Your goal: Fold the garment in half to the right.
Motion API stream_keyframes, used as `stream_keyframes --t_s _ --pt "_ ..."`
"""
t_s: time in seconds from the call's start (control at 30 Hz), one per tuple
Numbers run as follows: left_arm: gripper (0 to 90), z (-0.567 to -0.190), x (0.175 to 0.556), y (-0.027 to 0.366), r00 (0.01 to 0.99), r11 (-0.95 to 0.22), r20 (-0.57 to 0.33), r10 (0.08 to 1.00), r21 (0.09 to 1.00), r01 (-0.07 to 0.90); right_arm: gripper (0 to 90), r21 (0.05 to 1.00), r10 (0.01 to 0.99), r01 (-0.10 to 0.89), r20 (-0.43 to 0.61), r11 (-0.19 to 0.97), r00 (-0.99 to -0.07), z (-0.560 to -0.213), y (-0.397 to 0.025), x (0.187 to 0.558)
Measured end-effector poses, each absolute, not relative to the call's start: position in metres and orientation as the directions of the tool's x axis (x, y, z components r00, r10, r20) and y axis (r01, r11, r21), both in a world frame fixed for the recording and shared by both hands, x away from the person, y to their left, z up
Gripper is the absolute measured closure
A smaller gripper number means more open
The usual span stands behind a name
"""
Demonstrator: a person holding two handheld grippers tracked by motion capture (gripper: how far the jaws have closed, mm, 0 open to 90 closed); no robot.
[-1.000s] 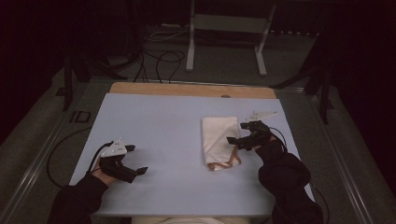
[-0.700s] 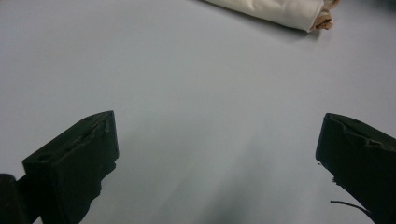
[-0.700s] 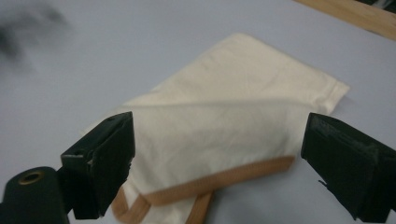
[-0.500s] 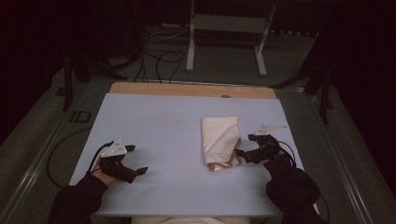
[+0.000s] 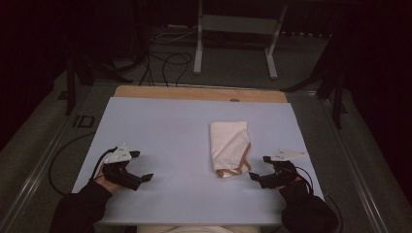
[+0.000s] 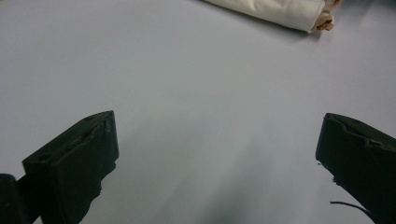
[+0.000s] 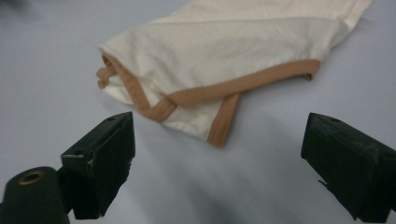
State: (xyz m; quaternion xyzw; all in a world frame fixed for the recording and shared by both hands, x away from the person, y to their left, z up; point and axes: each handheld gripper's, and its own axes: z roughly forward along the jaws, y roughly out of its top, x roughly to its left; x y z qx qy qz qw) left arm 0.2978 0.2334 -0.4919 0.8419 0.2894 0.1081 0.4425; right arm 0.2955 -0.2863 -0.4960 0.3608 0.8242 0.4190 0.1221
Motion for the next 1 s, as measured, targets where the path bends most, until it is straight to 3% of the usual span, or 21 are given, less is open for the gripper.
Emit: stream_keyframes --t_s 0.37,0.53,1.0 --pt "0.2 -0.493 0.298 0.233 0.809 -0.443 -0.073 0.584 0.806 0.393 9.9 0.801 0.738 0.496 0.105 0.334 -0.667 -0.514 -0.291 0.282" --pt "0.2 -0.494 0.297 0.232 0.81 -0.448 -0.071 0.582 0.803 0.393 9.9 0.791 0.73 0.469 0.041 0.394 -0.682 -0.519 -0.281 0.286" --pt "0.2 -0.495 0.295 0.233 0.81 -0.445 -0.073 0.582 0.805 0.392 9.9 0.794 0.734 0.465 0.036 0.391 -0.678 -0.52 -0.282 0.286"
